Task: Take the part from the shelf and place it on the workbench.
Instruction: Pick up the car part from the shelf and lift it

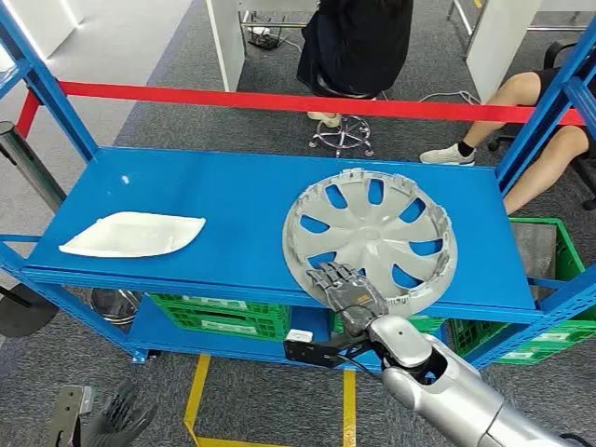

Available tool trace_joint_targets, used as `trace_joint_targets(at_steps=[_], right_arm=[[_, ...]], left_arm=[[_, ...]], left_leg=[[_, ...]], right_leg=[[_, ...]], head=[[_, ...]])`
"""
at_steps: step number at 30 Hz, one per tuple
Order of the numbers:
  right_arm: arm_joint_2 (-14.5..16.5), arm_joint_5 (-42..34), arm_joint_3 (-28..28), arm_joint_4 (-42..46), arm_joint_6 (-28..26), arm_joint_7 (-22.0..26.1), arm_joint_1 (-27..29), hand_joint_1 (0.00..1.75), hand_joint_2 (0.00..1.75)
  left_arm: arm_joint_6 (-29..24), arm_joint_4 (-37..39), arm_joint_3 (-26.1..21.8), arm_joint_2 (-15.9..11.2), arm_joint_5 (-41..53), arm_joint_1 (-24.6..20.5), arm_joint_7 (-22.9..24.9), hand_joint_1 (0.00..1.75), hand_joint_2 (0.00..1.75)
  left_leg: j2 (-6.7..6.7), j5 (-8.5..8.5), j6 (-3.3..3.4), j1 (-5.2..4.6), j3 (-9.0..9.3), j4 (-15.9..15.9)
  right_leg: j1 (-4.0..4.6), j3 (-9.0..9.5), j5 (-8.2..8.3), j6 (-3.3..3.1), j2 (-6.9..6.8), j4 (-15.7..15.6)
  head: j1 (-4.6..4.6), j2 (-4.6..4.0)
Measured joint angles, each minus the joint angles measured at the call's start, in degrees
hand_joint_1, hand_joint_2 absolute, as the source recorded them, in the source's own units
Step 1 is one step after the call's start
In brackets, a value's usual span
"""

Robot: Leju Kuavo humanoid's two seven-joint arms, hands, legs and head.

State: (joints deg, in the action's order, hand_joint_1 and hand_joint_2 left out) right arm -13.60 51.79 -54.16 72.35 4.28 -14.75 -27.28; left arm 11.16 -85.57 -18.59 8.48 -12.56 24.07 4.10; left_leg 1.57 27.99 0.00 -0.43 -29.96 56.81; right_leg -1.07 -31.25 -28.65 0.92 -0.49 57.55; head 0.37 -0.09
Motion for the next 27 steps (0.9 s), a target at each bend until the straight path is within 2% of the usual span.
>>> trace_joint_targets(at_steps=[8, 12, 20, 27], right_arm=[[1.25, 2.22, 2.36, -0.88, -0.92, -3.51, 0.61, 0.01, 1.75], [1.57, 4.57, 4.22, -0.96, -2.39, -4.94, 1.32, 1.71, 1.75], [1.55, 15.50, 6.05, 0.81, -9.51, -7.06, 4.10, 1.75, 1.75], [1.55, 18.03, 8.29, 4.35, -10.24, -7.08, 6.42, 1.75, 1.75]], left_arm=[[1.70, -0.02, -0.95, 0.80, 1.98, -0.02, 0.48, 0.00, 1.75], [2.70, -0.02, -2.07, 1.61, 2.77, -0.04, 0.47, 0.00, 1.75], [4.35, -0.07, -4.14, 3.36, 4.22, -0.11, 0.47, 0.00, 1.75], [5.30, -0.21, -5.78, 4.67, 4.81, -0.20, 0.46, 0.00, 1.75]], left_leg=[[0.00, 0.00, 0.00, 0.00, 0.00, 0.00], [0.00, 0.00, 0.00, -0.01, 0.00, 0.01], [0.00, 0.02, 0.01, -0.04, -0.01, 0.03], [0.01, 0.01, 0.01, -0.04, -0.01, 0.03]], right_leg=[[0.00, 0.01, 0.00, 0.00, -0.01, 0.00], [-0.01, 0.01, 0.01, 0.01, 0.01, 0.00], [-0.01, -0.03, 0.00, 0.00, 0.03, -0.01], [-0.01, -0.03, 0.00, 0.00, 0.03, -0.01]], head=[[0.00, 0.00], [0.00, 0.00], [-0.01, 0.00], [0.00, 0.00]])
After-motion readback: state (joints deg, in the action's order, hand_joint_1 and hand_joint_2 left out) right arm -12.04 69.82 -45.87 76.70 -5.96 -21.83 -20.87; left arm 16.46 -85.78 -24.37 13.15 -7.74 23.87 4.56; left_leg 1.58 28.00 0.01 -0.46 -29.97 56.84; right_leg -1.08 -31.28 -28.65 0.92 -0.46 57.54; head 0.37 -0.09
